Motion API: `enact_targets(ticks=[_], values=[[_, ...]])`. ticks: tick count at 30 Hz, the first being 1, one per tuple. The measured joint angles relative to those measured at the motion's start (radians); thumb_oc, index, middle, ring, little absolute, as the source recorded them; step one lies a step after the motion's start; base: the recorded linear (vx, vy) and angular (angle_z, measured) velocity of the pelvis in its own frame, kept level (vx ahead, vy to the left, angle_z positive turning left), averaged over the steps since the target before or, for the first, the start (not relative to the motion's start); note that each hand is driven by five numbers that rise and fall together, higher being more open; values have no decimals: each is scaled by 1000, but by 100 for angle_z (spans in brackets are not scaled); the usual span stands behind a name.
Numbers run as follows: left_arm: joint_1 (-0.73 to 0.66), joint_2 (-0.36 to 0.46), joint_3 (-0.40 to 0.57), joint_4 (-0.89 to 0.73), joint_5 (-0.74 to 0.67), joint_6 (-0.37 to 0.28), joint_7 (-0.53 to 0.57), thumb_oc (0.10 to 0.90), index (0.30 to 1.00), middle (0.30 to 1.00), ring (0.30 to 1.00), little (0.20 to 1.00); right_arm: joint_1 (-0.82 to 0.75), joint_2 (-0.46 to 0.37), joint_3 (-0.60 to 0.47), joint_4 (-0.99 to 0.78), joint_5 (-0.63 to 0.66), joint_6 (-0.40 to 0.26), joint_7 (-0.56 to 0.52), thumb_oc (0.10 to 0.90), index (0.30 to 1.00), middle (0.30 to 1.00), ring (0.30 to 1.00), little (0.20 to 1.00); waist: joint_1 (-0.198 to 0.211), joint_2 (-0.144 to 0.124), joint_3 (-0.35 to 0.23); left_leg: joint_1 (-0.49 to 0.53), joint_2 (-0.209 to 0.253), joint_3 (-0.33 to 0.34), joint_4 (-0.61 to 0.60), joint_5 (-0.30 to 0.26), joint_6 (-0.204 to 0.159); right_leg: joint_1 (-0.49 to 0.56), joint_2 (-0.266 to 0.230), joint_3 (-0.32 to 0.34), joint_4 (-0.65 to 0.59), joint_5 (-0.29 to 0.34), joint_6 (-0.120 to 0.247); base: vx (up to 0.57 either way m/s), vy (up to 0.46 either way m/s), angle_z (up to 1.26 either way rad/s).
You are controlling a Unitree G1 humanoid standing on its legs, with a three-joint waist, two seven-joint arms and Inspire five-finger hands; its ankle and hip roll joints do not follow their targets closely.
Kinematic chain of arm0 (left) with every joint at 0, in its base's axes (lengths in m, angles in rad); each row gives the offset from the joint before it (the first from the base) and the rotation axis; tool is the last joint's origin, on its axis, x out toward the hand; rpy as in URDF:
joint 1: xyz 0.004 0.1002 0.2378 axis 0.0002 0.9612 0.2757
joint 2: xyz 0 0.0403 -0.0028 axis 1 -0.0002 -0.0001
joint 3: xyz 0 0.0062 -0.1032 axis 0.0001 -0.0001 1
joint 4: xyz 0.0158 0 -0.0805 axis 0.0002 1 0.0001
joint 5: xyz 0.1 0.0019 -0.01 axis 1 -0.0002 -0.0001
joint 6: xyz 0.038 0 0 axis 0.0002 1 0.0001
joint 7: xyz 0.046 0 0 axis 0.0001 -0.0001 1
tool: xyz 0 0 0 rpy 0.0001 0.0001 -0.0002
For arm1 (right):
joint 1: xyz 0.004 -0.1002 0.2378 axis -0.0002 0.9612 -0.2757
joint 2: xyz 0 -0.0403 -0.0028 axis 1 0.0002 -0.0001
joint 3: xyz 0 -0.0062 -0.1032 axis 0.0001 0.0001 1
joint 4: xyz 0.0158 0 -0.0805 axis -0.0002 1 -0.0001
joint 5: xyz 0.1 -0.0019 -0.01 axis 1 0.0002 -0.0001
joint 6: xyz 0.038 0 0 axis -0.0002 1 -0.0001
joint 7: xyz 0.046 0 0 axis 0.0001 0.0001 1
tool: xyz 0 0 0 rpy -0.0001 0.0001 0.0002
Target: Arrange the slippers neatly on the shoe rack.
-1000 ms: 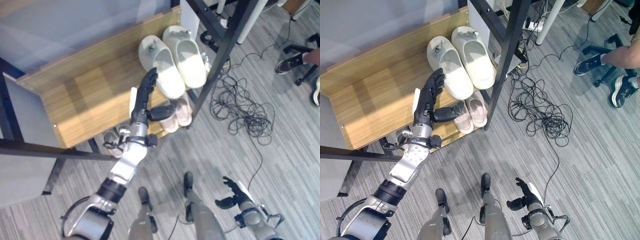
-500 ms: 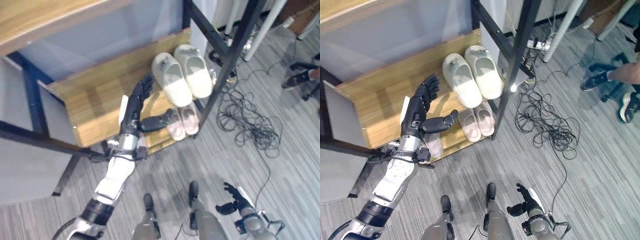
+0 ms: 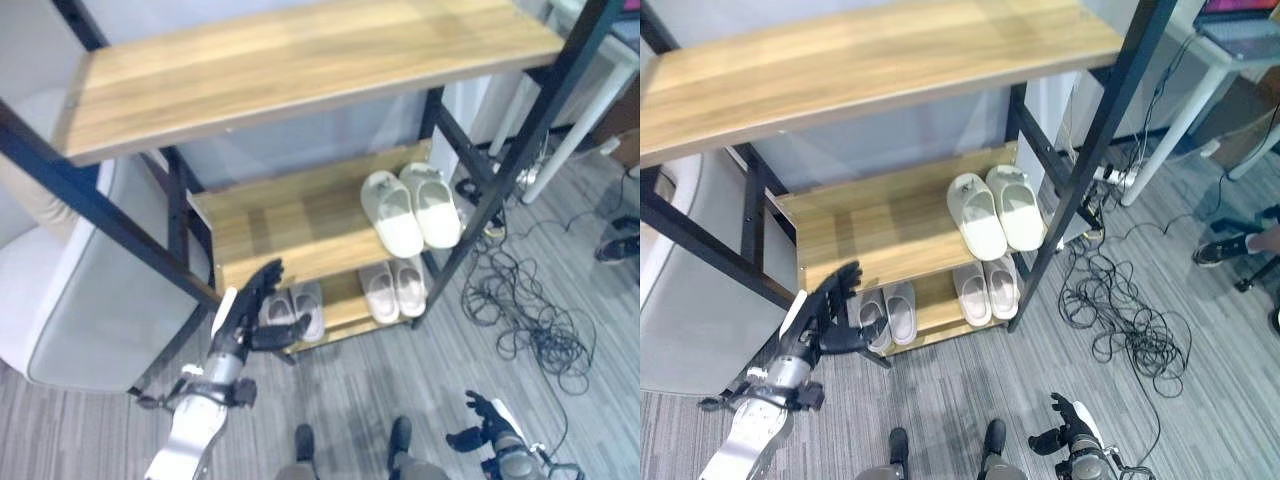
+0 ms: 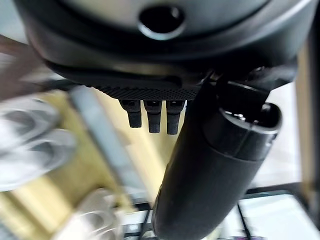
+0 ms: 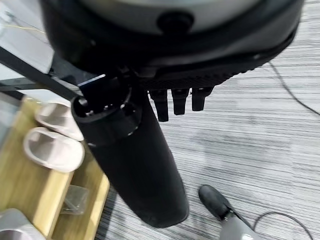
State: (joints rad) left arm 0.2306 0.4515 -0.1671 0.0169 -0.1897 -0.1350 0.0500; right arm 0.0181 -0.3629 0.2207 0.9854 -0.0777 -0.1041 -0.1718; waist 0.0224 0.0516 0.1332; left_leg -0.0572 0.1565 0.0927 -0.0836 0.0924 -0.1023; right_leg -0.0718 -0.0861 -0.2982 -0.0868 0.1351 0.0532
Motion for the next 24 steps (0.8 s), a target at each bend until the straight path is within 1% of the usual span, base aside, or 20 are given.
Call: enact_targets(ticks=[1,2,6,8,11,13,14,15,17,18,22,24], values=[[8,-2,-17,64,0,11,-20,800,900,900,900,900,11,6,-1,27,0,5,1,800,900,900,900,900,0,0,-17,12,0,-7,0,-2,0,15,0,-7,0,-7,1,19,8,15],[24,-1,-25,84,1,25,-21,800,900,900,900,900,20,8,-1,38,0,5,2,800,900,900,900,900,7,-2,-30,9,0,-13,0,-3,0,16,0,-12,0,-10,1,18,18,20],[78,-9,-31,232,37,37,-45,800,900,900,900,900,25,15,-12,105,0,25,14,800,900,900,900,900,11,-12,-43,17,0,-27,0,-2,1,33,0,-23,0,-11,2,15,23,9],[63,-43,-20,402,93,49,-46,800,900,900,900,900,29,18,-29,144,0,42,20,800,900,900,900,900,11,-13,-50,26,-1,-33,0,-2,2,46,-1,-29,0,-13,3,17,14,9],[40,-75,-19,593,136,79,-40,800,900,900,900,900,34,22,-33,165,0,49,23,800,900,900,900,900,9,-21,-65,24,1,-40,0,-1,3,47,0,-37,0,-19,-5,15,12,6],[33,-84,-26,657,171,105,-40,800,900,900,900,900,37,22,-37,169,0,50,25,800,900,900,900,900,11,-27,-70,24,1,-42,0,-1,3,48,1,-39,-1,-20,-6,35,26,3],[25,-88,-29,696,189,102,-38,800,900,900,900,900,37,22,-39,170,0,50,25,800,900,900,900,900,11,-28,-71,25,1,-43,0,-1,3,49,1,-40,-1,-20,-6,37,29,3],[-18,-106,-27,818,214,94,-29,800,900,900,900,900,34,22,-39,172,0,53,26,800,900,900,900,900,10,-27,-78,27,1,-43,0,-1,4,52,0,-40,-3,-20,-6,0,0,0],[-56,-122,-27,934,247,108,-7,800,900,900,900,900,32,25,-38,172,0,53,29,800,900,900,900,900,8,-27,-93,26,1,-42,0,-1,3,51,0,-40,-2,-20,-6,58,38,0],[-84,-133,-26,1011,254,101,9,800,900,900,900,900,27,27,-37,180,0,52,28,800,900,900,900,900,8,-27,-99,27,1,-42,0,-1,3,51,0,-40,-4,-21,-7,42,26,-1],[-123,-157,-20,1101,275,107,33,800,900,900,900,900,14,32,-36,198,0,53,28,800,900,900,900,900,8,-24,-104,28,1,-42,0,-1,3,52,0,-39,-3,-21,-7,42,17,-1],[-133,-161,-23,1111,275,107,33,800,900,900,900,900,14,36,-29,199,0,53,28,800,900,900,900,900,8,-24,-105,28,1,-41,0,-1,3,52,1,-39,-2,-21,-7,37,16,-1]])
